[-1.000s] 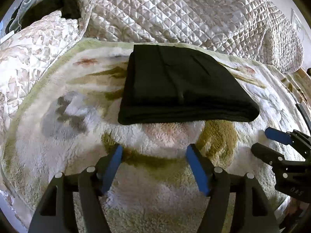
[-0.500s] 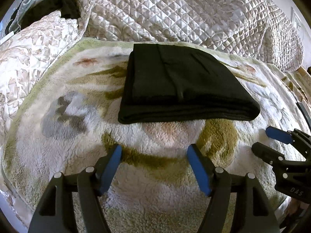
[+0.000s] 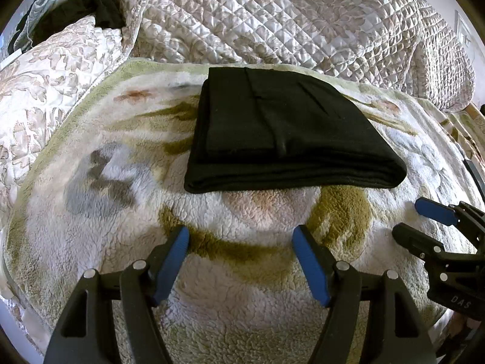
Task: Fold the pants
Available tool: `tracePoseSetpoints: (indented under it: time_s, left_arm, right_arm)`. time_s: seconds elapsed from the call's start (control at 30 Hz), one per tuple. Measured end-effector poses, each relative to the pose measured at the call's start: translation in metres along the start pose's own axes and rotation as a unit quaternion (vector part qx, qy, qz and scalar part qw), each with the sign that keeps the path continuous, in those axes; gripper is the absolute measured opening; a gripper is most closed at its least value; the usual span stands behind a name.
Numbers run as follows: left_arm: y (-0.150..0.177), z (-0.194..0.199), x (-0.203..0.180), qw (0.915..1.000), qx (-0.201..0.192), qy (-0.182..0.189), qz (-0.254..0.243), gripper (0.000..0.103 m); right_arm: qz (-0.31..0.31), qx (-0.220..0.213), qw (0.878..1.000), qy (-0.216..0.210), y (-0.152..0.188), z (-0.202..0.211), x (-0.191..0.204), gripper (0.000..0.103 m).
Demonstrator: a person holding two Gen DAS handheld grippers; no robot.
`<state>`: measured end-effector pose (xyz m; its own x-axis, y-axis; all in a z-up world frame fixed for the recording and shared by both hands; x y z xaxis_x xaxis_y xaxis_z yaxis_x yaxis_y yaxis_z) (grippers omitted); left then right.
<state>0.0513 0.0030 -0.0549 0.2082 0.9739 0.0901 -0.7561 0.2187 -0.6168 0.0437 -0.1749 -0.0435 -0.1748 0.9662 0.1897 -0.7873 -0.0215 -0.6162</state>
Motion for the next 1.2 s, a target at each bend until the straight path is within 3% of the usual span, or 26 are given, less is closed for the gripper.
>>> tracePoseSetpoints:
  time_s: [1.2]
  left_arm:
    - [-0.0006,-0.0017,0.0018,1.0,0.005,0.0,0.001,0.076]
  right_arm:
    - [0.0,-0.001,1.0,0.001,0.0,0.0,0.0003,0.061]
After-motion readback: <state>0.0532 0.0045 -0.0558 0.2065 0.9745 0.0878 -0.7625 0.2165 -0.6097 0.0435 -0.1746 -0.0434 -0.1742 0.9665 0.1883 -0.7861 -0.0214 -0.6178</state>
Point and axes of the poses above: each gripper's, at about its wrist camera, not at the fingertips, and z roughly against the way its jaws point, x to its left, y to its underside, the point moved 7 cm from there along -z, roughly the way its jaws point, and after that the axes turned 12 degrees about -z, right-handed, at the moved point
